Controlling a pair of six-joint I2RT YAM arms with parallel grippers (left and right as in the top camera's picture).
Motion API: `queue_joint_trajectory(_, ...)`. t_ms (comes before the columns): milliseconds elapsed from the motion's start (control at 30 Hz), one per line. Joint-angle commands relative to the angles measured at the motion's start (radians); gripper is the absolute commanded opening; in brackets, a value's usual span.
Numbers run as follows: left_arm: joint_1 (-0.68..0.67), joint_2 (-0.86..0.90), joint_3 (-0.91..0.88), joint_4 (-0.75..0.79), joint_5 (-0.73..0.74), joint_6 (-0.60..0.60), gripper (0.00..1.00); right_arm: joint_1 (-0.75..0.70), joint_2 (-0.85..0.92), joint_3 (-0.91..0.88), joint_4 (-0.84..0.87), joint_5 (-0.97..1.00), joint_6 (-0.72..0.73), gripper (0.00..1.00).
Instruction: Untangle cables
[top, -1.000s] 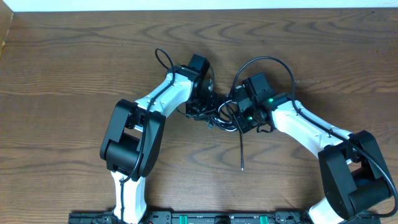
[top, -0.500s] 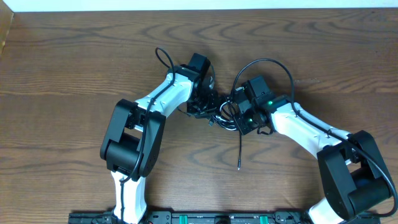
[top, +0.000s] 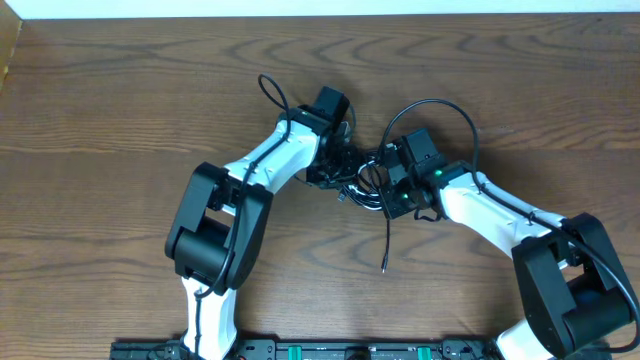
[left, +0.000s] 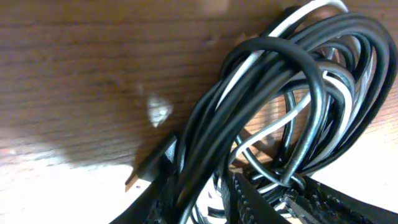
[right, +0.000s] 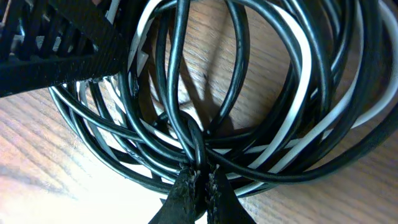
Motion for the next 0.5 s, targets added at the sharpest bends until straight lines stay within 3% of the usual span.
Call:
queue_joint_trajectory(0, -0.029, 0.031, -0.006, 0.008, -0.042, -0.002, 0.3, -0.056, 0.027, -0.018, -0.045, -0.07, 0.032, 0.01)
queue_joint_trajectory(233, -0.03, 0.031, -0.006, 0.013, -0.052, -0.002, 0.3, -0.225, 0.028, -0.018, -0.047, -0.553, 0.051, 0.01)
queue_joint_trajectory(467, -0.03, 0.031, -0.006, 0.027, -0.052, -0.001, 0.3, -0.242, 0.028, -0.018, 0.042, -0.728, 0.123, 0.01)
